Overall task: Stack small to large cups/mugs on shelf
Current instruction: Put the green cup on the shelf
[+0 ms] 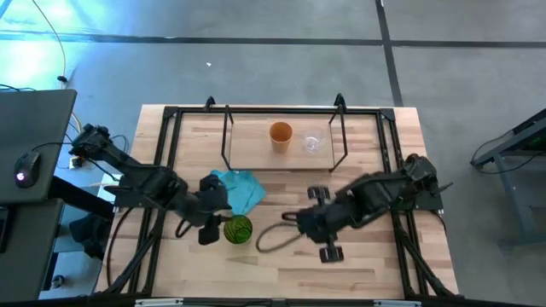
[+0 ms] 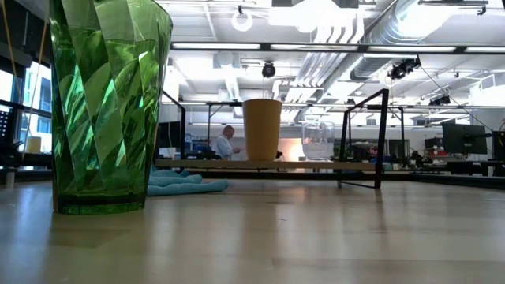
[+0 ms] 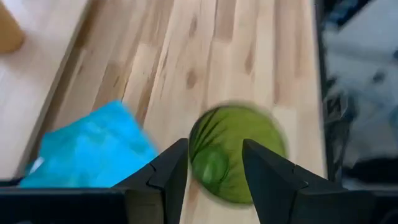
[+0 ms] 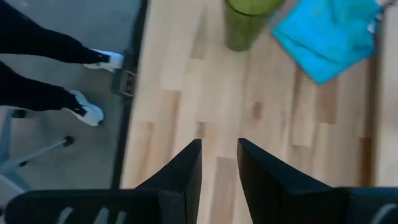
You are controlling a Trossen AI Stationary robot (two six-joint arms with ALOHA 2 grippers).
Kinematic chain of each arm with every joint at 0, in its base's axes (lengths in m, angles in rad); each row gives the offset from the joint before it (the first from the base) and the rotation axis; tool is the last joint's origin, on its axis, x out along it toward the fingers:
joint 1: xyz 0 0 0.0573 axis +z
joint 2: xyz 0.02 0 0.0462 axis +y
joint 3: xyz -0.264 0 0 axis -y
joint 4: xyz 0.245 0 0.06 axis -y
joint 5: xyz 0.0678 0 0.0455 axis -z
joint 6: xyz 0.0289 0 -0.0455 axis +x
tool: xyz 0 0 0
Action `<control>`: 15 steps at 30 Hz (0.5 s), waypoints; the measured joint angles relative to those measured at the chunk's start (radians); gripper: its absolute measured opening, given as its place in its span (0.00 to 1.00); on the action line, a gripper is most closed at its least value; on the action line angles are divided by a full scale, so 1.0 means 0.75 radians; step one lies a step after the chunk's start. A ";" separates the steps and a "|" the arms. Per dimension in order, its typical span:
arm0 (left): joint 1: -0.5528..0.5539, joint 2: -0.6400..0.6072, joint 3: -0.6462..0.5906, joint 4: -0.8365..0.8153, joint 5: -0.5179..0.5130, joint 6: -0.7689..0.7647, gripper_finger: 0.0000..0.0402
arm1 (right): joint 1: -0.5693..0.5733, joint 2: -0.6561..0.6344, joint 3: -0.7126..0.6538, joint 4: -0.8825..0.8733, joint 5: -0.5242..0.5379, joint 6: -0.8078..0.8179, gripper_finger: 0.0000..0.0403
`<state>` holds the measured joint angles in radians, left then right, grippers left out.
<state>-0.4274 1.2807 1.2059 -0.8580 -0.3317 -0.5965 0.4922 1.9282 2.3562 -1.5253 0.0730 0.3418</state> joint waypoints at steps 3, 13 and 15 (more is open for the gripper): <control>0.062 0.071 0.070 -0.071 0.105 0.085 0.35 | 0.066 0.000 0.000 0.043 0.054 0.053 0.23; 0.178 0.206 0.112 -0.155 0.273 0.227 0.36 | 0.240 0.001 0.000 0.055 0.308 0.270 0.23; 0.194 0.217 0.113 -0.154 0.292 0.231 0.36 | 0.263 0.001 0.000 0.055 0.340 0.311 0.23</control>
<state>-0.2819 1.4435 1.2903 -0.9732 -0.1128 -0.4232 0.6894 1.9289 2.3562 -1.4838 0.3279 0.5750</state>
